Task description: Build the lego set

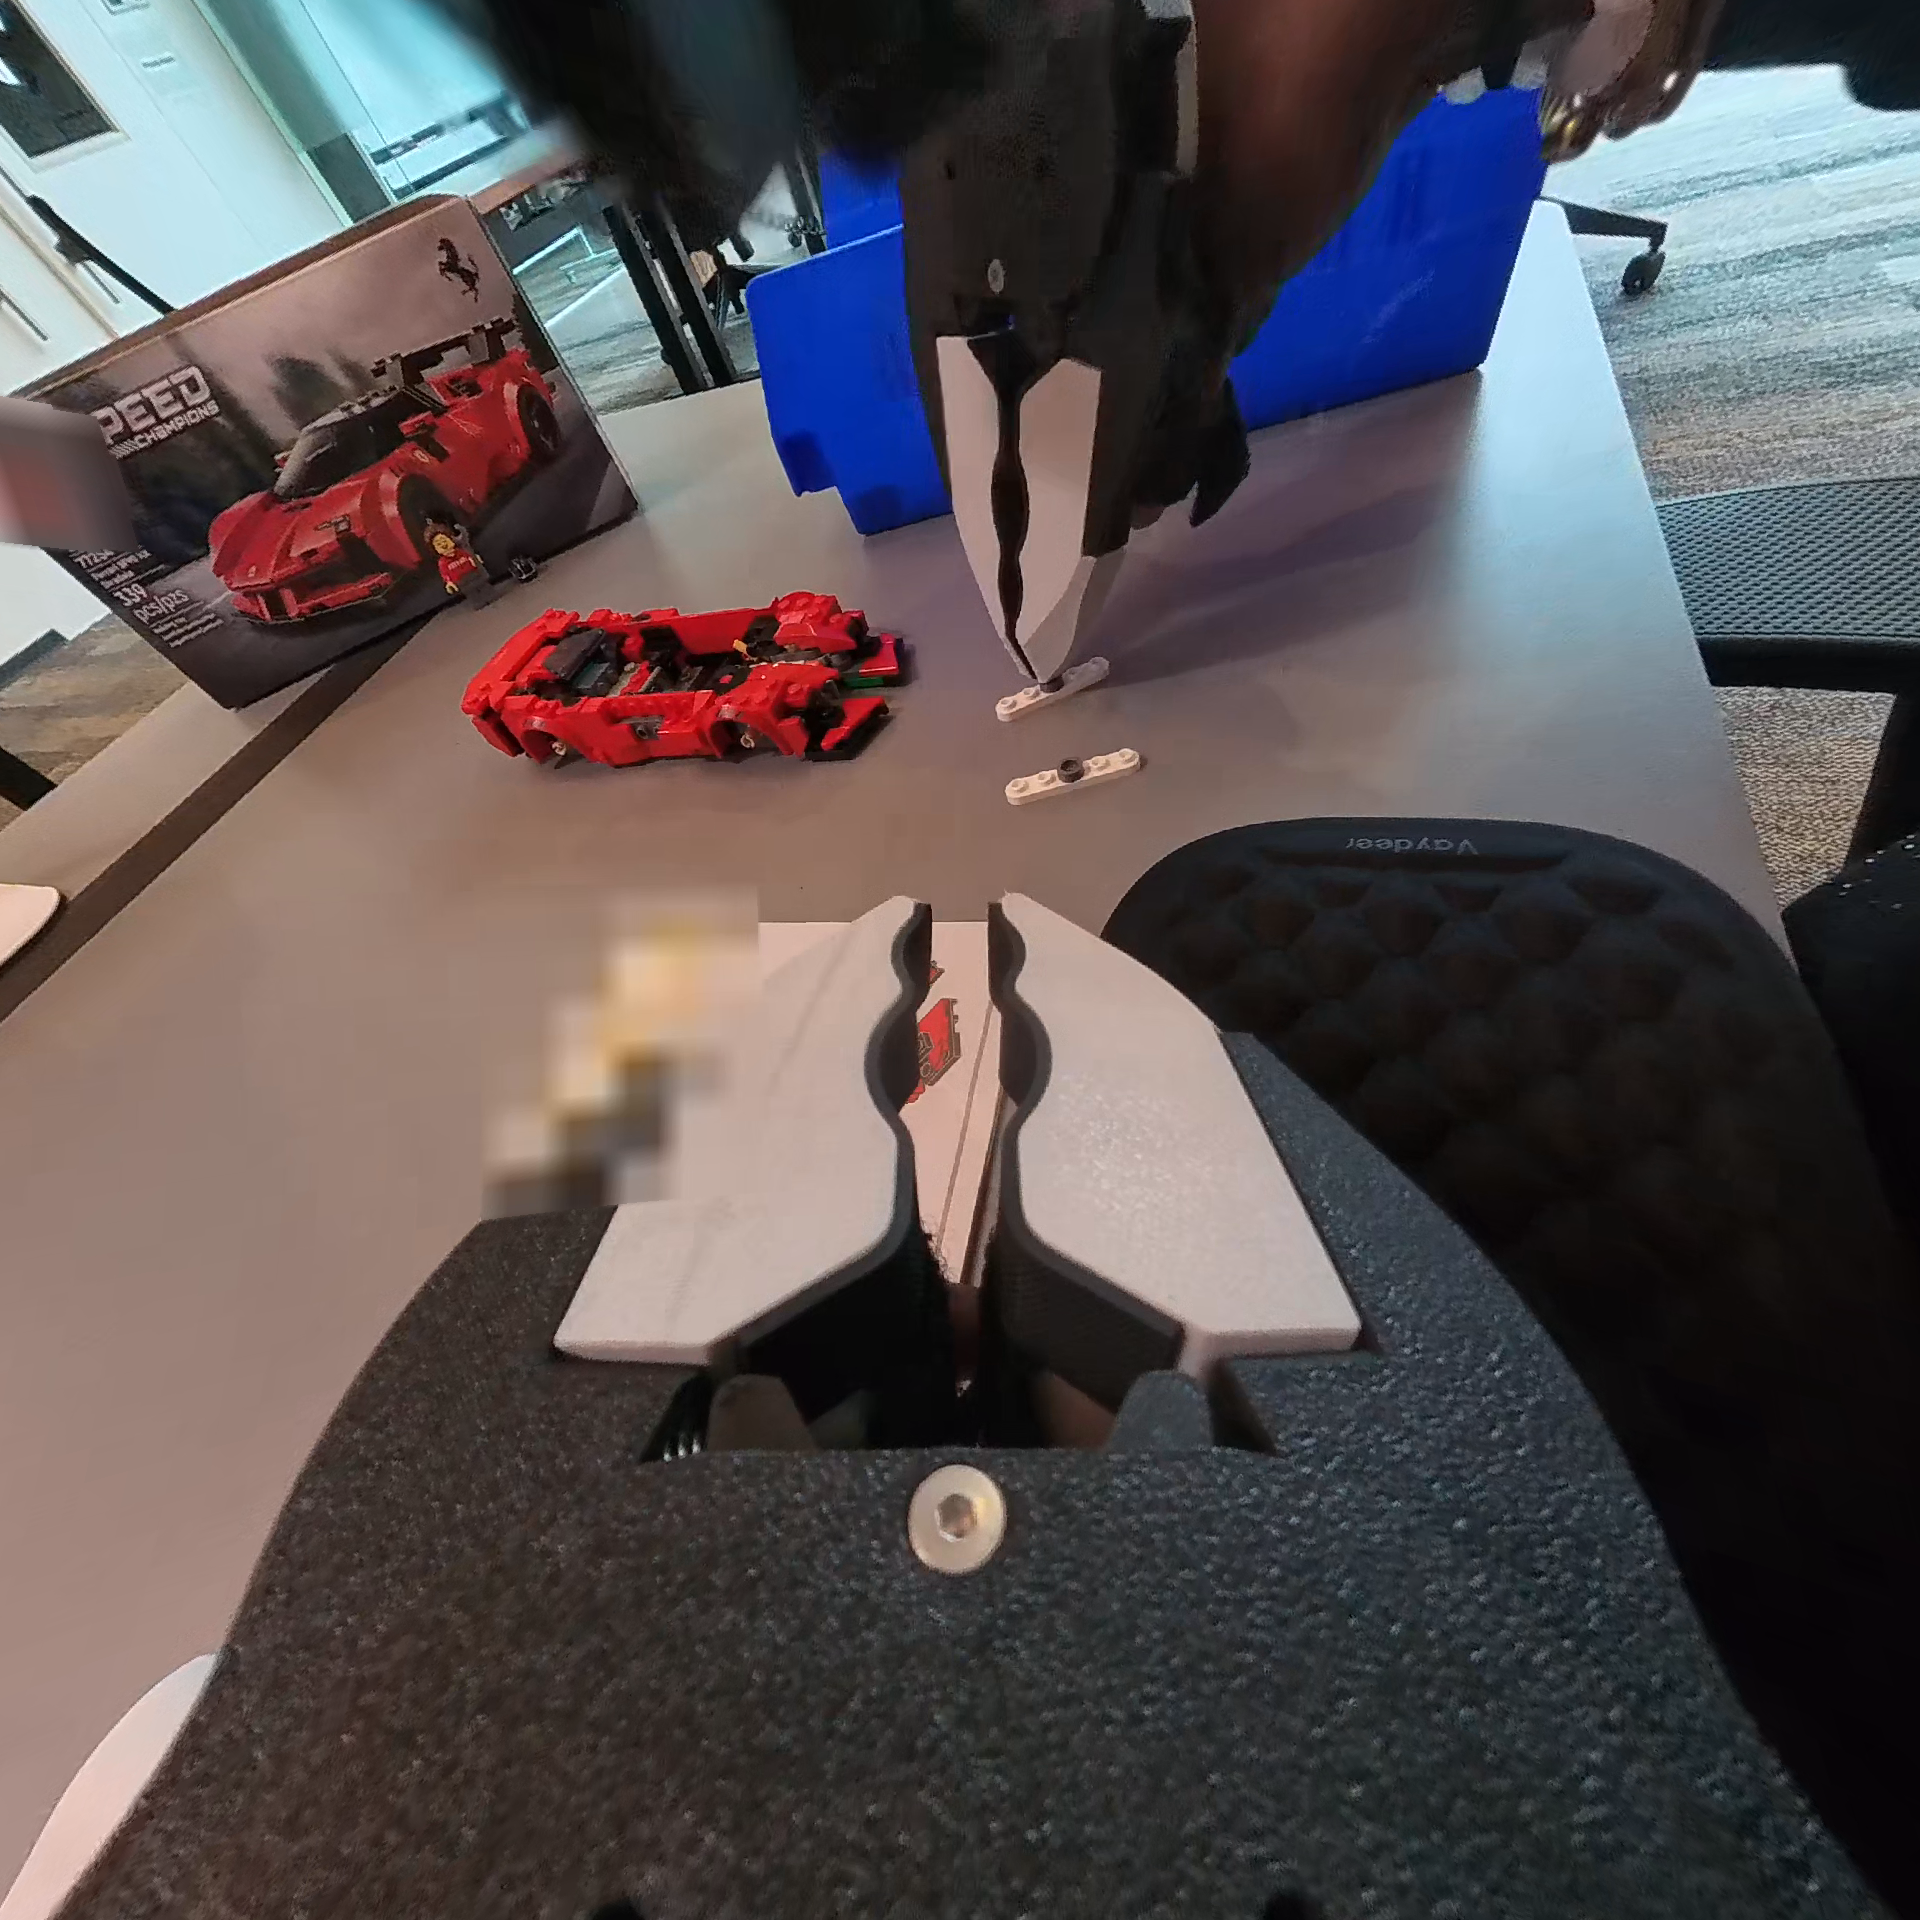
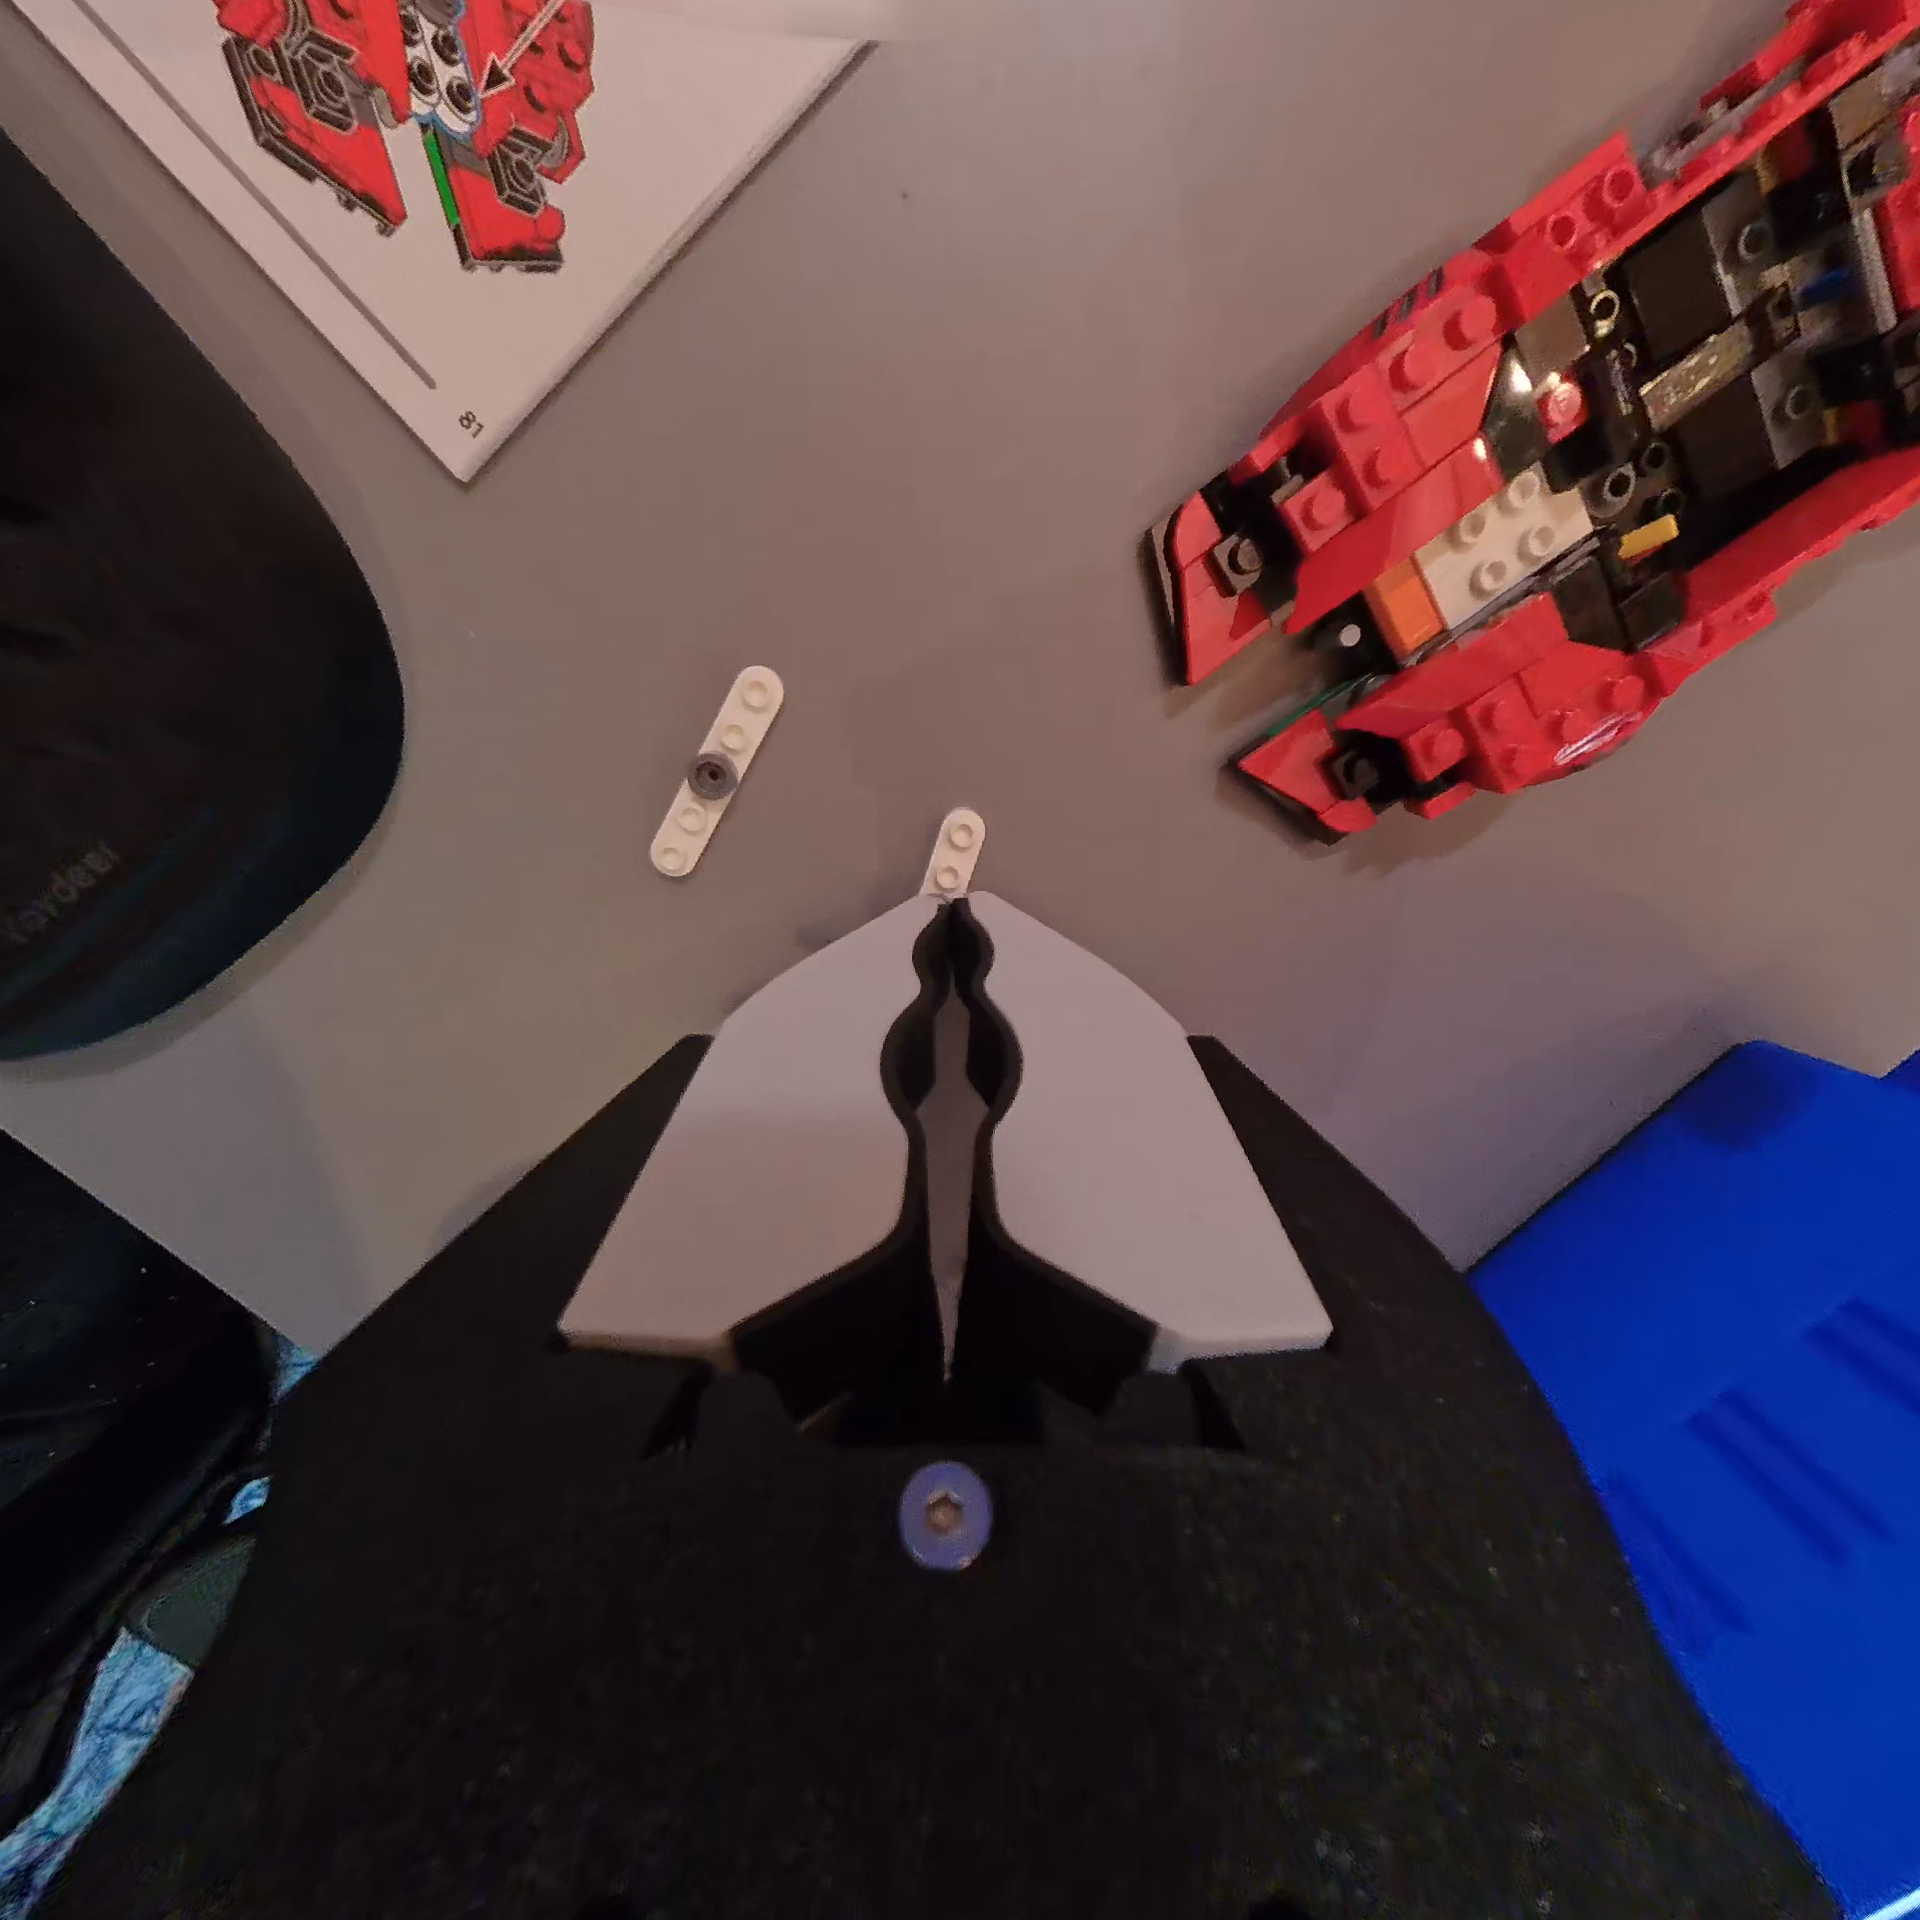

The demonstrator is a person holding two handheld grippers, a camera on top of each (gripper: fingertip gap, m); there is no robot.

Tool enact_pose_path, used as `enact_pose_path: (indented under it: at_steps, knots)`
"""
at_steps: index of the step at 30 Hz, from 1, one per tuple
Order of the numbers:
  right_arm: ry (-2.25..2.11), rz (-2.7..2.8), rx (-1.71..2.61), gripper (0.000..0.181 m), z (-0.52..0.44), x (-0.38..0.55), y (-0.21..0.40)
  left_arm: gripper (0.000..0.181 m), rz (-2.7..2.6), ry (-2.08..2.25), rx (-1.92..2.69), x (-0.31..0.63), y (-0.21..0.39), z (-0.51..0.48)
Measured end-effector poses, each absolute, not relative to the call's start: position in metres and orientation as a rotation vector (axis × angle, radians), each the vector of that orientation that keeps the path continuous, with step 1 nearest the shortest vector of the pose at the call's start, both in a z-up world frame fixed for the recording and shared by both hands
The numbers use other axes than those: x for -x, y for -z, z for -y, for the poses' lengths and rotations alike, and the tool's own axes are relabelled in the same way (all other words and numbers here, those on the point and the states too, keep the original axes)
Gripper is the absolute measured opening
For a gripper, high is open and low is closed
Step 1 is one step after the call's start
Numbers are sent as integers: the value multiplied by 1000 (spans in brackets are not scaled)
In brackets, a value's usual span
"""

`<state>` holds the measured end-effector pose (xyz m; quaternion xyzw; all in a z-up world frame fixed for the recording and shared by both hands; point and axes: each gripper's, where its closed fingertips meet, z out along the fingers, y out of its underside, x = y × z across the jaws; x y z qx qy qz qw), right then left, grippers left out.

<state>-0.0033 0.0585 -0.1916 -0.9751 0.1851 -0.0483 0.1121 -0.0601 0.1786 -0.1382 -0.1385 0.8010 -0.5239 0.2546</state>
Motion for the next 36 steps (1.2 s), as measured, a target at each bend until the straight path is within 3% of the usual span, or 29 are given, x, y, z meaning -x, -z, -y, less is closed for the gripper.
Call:
enact_pose_path:
  at_steps: [1,24,25,26,36]
  knots:
    - [141,-561,2855,1,-59,3,192,10,-2177,1421,375,60,138,-179]
    - [260,-936,2589,0,-73,1,180,10,-2190,1389,377,59,142,-179]
    - [284,-930,2572,7,-72,-2,176,10,-2190,1387,375,59,142,-179]
    - [303,-931,2556,26,-72,-3,172,10,-2192,1385,373,59,142,-179]
    - [385,-810,2412,52,-69,-4,131,11,-2190,1373,380,58,143,-179]
